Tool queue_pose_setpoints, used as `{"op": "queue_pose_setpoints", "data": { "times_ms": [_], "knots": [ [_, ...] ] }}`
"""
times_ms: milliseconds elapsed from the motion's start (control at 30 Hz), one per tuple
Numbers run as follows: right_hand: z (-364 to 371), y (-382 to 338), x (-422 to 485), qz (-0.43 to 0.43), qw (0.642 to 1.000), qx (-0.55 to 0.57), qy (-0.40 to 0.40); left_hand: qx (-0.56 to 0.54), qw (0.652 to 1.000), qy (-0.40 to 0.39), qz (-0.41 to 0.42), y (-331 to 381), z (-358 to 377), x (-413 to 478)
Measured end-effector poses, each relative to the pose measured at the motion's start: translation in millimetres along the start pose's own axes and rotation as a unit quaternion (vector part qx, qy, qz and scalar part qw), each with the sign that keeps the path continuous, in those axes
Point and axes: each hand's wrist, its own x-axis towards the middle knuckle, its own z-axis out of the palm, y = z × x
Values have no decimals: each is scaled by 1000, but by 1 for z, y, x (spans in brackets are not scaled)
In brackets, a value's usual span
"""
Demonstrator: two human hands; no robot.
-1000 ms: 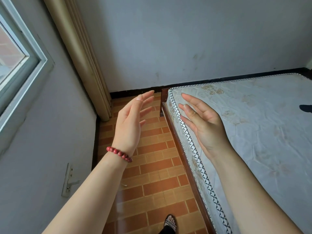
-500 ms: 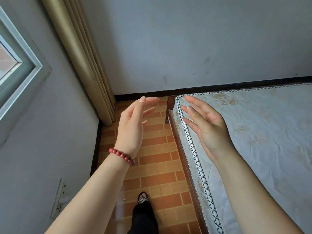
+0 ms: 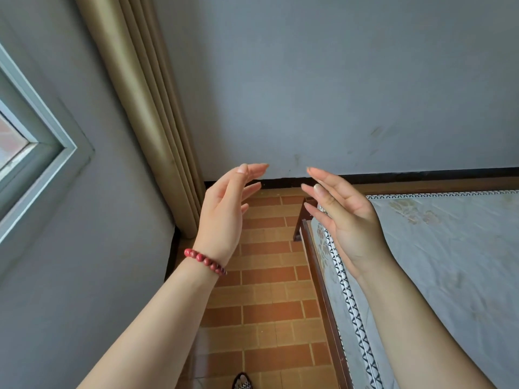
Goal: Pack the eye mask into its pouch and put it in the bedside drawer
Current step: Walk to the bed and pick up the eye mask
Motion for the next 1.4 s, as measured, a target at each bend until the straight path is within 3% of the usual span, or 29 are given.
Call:
{"op": "queue_pose_setpoints", "data": {
  "times_ms": [433, 900, 1400],
  "knots": [
    [-7, 38, 156, 36, 999, 21, -3, 14, 1000, 5, -28, -32, 16, 153],
    [-74, 36, 379, 23, 999, 13, -22, 9, 1000, 14, -6, -38, 109, 367],
    [-75, 54, 553, 7, 1000, 8, 1, 8, 1000, 2, -10, -53, 126, 545]
  ]
}}
